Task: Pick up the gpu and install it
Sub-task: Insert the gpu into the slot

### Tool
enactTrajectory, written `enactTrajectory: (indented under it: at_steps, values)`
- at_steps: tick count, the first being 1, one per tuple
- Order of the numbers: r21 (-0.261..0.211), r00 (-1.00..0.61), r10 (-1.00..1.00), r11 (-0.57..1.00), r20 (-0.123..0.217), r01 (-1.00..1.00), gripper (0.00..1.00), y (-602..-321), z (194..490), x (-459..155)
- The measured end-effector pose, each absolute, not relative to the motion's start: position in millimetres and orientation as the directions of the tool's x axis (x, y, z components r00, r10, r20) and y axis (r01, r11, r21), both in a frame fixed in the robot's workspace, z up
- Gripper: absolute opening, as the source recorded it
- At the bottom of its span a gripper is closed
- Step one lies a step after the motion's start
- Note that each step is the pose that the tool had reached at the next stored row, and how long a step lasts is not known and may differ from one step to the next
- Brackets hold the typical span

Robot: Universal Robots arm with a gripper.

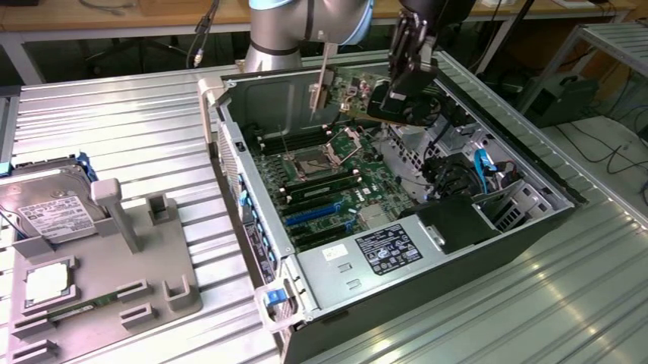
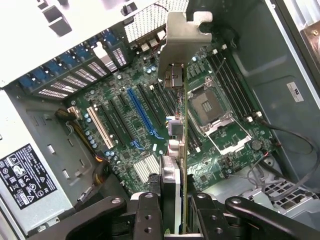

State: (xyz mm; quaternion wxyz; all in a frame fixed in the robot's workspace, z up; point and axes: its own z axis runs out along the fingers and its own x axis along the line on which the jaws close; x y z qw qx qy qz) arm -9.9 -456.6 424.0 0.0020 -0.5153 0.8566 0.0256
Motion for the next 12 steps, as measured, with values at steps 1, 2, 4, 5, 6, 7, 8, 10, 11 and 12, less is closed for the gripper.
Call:
enactTrajectory:
  at_steps: [1,2,4,5,6,7,8,10,11,12]
  values:
    - [0.042,-0.462,-0.886,0.461,-0.03,-0.886,0.28,-456.6,424.0,-9.9]
    - [0.042,-0.457,-0.889,0.455,-0.03,-0.889,0.28,-456.6,424.0,-9.9]
    - [0.042,-0.446,-0.895,0.444,-0.03,-0.895,0.28,-456.6,424.0,-9.9]
    - [0.042,-0.441,-0.897,0.44,-0.03,-0.897,0.28,-456.6,424.0,-9.9]
    - [0.042,-0.437,-0.899,0.435,-0.03,-0.899,0.28,-456.6,424.0,-9.9]
    - [0.042,-0.432,-0.901,0.431,-0.03,-0.901,0.28,-456.6,424.0,-9.9]
    - [0.042,-0.428,-0.904,0.426,-0.03,-0.904,0.28,-456.6,424.0,-9.9]
    - [0.042,-0.419,-0.907,0.418,-0.03,-0.908,0.28,-456.7,424.0,-9.9]
    - [0.042,-0.415,-0.909,0.414,-0.03,-0.909,0.28,-456.7,424.0,-10.0]
    - [0.042,-0.41,-0.912,0.409,-0.03,-0.912,0.28,-456.7,424.0,-10.0]
